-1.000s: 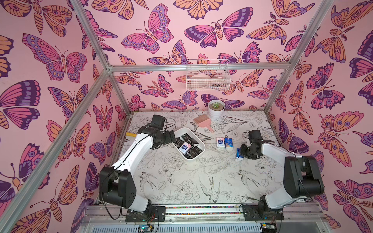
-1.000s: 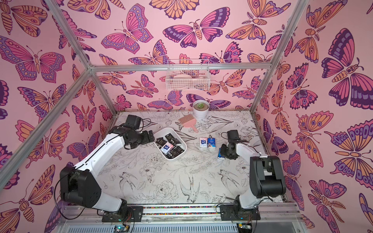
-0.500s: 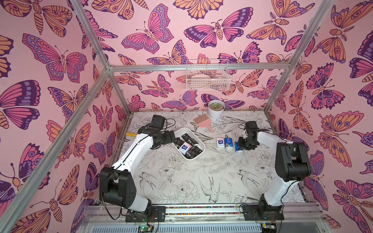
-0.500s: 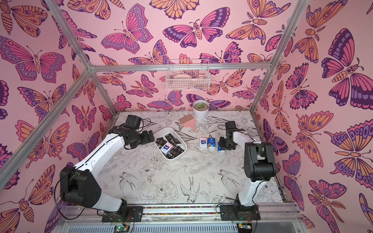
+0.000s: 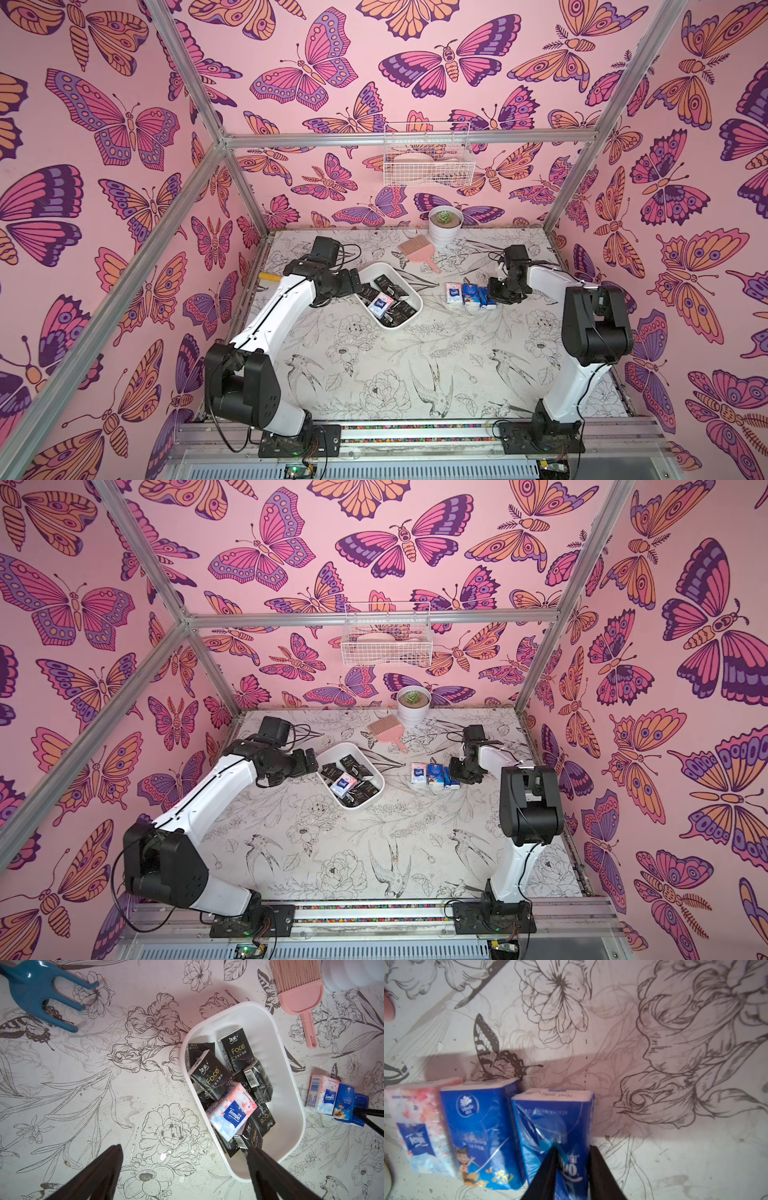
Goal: Take the pocket tissues out of the storage box
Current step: Move the pocket tissues to the center of the board, then pick up the pocket tissues from the storage box.
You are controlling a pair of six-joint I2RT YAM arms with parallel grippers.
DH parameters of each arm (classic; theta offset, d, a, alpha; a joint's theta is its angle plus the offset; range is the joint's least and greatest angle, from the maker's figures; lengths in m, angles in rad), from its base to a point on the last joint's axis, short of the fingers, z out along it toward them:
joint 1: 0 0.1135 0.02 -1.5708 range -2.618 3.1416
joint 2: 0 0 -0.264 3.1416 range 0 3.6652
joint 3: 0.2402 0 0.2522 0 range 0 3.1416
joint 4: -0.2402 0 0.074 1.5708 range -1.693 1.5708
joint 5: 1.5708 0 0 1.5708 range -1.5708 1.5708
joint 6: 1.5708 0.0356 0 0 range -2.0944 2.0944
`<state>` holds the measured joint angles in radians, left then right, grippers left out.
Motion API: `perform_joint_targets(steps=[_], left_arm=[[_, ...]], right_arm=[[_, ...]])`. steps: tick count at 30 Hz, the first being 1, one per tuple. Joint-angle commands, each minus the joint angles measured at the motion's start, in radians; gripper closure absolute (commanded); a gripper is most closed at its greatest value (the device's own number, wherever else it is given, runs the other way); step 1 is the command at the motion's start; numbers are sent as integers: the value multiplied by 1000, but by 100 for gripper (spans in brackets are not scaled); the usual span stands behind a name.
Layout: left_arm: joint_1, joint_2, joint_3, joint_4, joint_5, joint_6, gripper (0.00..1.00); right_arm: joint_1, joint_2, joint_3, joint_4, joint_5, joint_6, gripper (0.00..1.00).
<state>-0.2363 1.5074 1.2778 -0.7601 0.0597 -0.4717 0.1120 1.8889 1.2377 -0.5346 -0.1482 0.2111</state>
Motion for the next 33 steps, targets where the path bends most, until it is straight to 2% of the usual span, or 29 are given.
perform_joint_targets(steps=[1,7,16,22,27,33], left_arm=[[-3,-1,-10,-22,-12,7,0],[-4,-1,-8,-21,-11,9,0],[-3,-9,-2,-23,-9,7,0],[-4,-6,-1,-25,-11,9,0],[-4,5,-8,-27,-15,6,0],[-4,14,-18,-26,-15,-4,0]], right_arm=[[9,63,-15,-53,5,-12,68],[11,44,24,-84,9,-14,64],[14,-63,35,-117,30,-14,52],[78,-150,46,-130,37,-22,47],[242,-179,71,-96,17,-14,45],[523,-123,130,10,25,176,44]])
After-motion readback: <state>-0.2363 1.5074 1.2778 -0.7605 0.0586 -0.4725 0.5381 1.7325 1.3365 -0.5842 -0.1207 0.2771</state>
